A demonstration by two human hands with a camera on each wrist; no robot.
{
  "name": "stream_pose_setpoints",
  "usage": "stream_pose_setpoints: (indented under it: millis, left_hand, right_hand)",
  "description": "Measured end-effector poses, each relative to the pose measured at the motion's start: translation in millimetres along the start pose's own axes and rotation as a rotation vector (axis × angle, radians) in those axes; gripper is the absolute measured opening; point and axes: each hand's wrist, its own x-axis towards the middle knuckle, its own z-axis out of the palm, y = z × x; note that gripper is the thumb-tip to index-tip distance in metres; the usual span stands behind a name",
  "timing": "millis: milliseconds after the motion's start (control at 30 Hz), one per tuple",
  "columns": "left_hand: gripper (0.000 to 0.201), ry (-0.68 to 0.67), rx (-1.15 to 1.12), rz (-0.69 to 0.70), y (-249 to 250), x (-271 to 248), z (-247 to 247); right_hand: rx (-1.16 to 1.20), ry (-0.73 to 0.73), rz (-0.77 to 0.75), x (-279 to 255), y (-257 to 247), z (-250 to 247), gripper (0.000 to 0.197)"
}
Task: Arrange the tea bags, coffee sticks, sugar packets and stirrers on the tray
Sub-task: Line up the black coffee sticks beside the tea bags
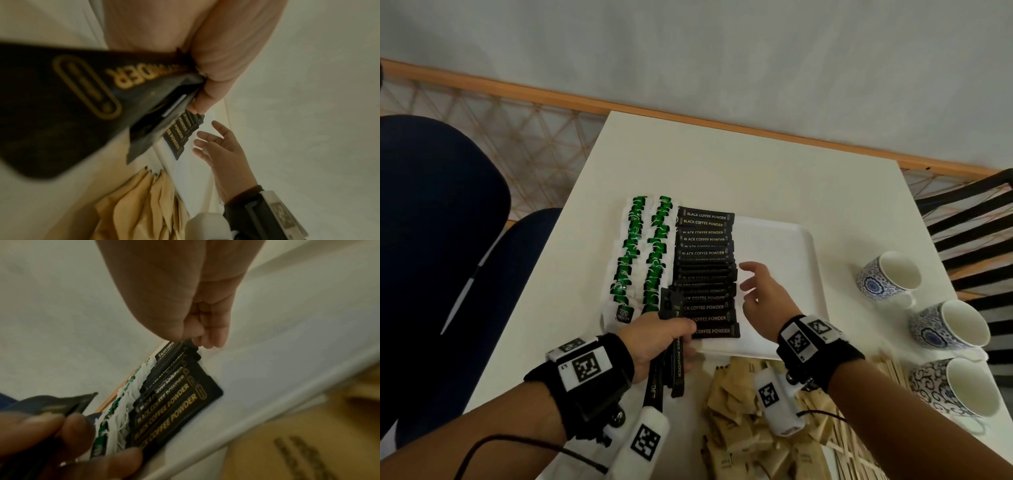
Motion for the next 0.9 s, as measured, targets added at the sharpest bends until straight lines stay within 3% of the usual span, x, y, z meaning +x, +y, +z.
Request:
stream_pose_setpoints:
  millis: [533, 733, 900]
  left_hand:
    - [0.010, 0.044, -0.056, -0.024, -0.2, 2.4, -3.7]
    - [0.012, 0.056, -0.046, -0.021, 0.4, 3.8, -4.1]
    - [0.016, 0.038, -0.030, -0.028, 1.0, 4.5, -5.1]
  right_hand:
    - [0.035, -0.006, 0.010, 2.4, -3.8, 10.1, 0.055]
    - [-0.194, -0.016, -0.108, -12.1, -11.9, 8.4, 0.054]
    - [-0.407, -0.174, -0.239, -11.8, -18.1, 18.9, 0.023]
